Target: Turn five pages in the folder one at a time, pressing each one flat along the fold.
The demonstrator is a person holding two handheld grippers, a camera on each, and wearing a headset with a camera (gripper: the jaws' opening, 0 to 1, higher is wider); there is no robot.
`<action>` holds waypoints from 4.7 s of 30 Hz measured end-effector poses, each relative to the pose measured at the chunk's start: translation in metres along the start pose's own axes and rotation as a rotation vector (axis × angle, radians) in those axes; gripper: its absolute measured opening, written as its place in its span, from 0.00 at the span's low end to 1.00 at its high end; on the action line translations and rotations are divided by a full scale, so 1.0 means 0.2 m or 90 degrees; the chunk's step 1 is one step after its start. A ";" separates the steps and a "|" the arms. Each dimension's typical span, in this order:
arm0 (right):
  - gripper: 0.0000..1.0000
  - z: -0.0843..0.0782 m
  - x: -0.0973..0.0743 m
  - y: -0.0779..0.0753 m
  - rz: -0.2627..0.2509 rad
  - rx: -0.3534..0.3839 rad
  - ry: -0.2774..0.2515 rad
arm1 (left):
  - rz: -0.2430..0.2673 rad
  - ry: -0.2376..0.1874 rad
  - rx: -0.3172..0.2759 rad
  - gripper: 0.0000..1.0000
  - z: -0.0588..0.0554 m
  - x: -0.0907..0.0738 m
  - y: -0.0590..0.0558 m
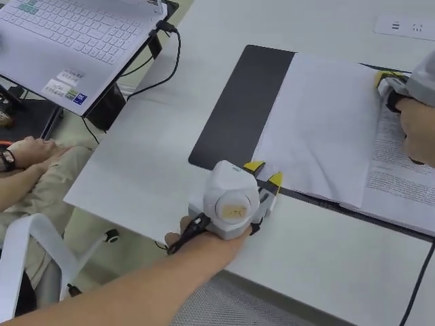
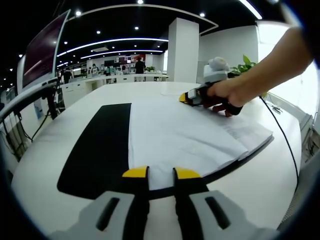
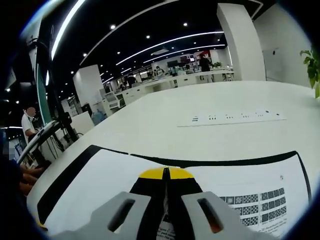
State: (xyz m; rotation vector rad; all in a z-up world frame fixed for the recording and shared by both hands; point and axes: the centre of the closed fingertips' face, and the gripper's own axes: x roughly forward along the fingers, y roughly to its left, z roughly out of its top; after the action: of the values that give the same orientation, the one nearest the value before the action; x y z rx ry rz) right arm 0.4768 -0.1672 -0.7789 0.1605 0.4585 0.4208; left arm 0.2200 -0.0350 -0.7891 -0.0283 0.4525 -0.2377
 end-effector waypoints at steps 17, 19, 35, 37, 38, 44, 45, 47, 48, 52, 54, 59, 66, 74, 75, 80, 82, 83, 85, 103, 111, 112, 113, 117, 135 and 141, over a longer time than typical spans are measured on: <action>0.00 -0.04 -0.06 -0.01 0.022 0.002 -0.006 | -0.002 0.001 0.003 0.18 0.00 -0.01 0.00; 0.00 -0.06 -0.09 0.01 0.026 0.000 -0.007 | -0.002 0.002 0.002 0.18 0.00 -0.01 0.00; 0.00 -0.18 -0.28 0.12 0.053 -0.004 0.002 | 0.000 0.002 0.003 0.18 0.00 0.00 -0.01; 0.00 -0.19 -0.31 0.13 0.055 -0.006 0.000 | -0.001 0.002 0.003 0.18 0.00 -0.01 -0.01; 0.00 -0.19 -0.32 0.14 0.056 -0.006 0.000 | -0.001 0.002 0.003 0.18 0.00 -0.01 -0.01; 0.00 -0.23 -0.43 0.17 0.059 0.004 0.001 | -0.004 0.003 0.006 0.19 0.00 -0.01 -0.01; 0.00 -0.23 -0.45 0.18 0.061 0.004 0.002 | -0.005 0.003 0.007 0.19 0.00 -0.01 -0.01; 0.00 -0.24 -0.48 0.20 0.063 0.005 0.002 | -0.006 0.004 0.009 0.19 -0.01 0.00 -0.01; 0.00 -0.25 -0.52 0.22 0.064 0.005 0.003 | -0.006 0.004 0.010 0.19 -0.01 0.00 -0.01; 0.00 -0.26 -0.59 0.25 0.066 0.007 0.004 | -0.007 0.004 0.011 0.19 -0.01 0.00 -0.01; 0.00 -0.27 -0.62 0.26 0.066 0.007 0.008 | -0.007 0.004 0.010 0.19 -0.01 0.00 -0.01; 0.00 -0.32 -0.72 0.31 0.080 -0.001 0.019 | -0.007 0.005 0.008 0.19 -0.02 0.01 -0.01; 0.00 -0.41 -0.83 0.38 0.104 -0.035 0.041 | -0.005 0.003 0.007 0.19 -0.01 0.00 -0.01; 0.00 -0.51 -0.94 0.41 0.107 -0.035 0.057 | -0.007 0.000 0.000 0.19 -0.01 -0.01 -0.02; 0.00 -0.51 -0.95 0.41 0.106 -0.035 0.058 | -0.007 0.000 0.001 0.19 -0.01 -0.01 -0.02; 0.00 -0.57 -1.02 0.43 0.108 -0.030 0.071 | -0.009 0.000 -0.001 0.19 0.00 -0.01 -0.02; 0.00 -0.59 -1.05 0.44 0.109 -0.027 0.075 | -0.010 0.000 0.002 0.19 0.00 -0.02 -0.02; 0.00 -0.59 -1.05 0.44 0.109 -0.025 0.077 | -0.011 0.001 0.001 0.20 0.00 -0.02 -0.02; 0.00 -0.61 -1.08 0.45 0.109 -0.016 0.085 | -0.012 0.001 0.002 0.20 0.00 -0.02 -0.02; 0.00 -0.66 -1.29 0.49 0.124 0.029 0.120 | -0.006 -0.002 0.000 0.20 0.00 -0.02 -0.02; 0.00 -0.54 -1.39 0.57 0.144 0.058 0.096 | -0.003 0.005 0.003 0.20 0.00 -0.02 -0.02; 0.00 -0.52 -1.40 0.58 0.145 0.064 0.091 | -0.003 0.007 0.002 0.20 0.00 -0.02 -0.02; 0.00 -0.50 -1.40 0.59 0.148 0.070 0.085 | -0.004 0.009 0.001 0.21 0.00 -0.02 -0.02; 0.00 -0.41 -1.45 0.62 0.149 0.083 0.062 | -0.023 0.031 -0.015 0.23 0.01 -0.01 -0.03; 0.21 -0.17 -1.73 0.32 -0.026 0.099 -0.002 | -0.089 0.040 -0.164 0.62 0.32 -0.32 -0.10; 0.43 -0.15 -1.81 0.20 -0.056 0.074 -0.008 | -0.073 0.007 -0.146 0.69 0.41 -0.46 -0.05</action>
State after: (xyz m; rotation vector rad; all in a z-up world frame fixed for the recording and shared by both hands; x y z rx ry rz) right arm 0.1544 -0.2834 -0.6532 0.2541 0.4768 0.3075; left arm 0.1739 -0.0247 -0.6764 -0.2781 0.4874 -0.2983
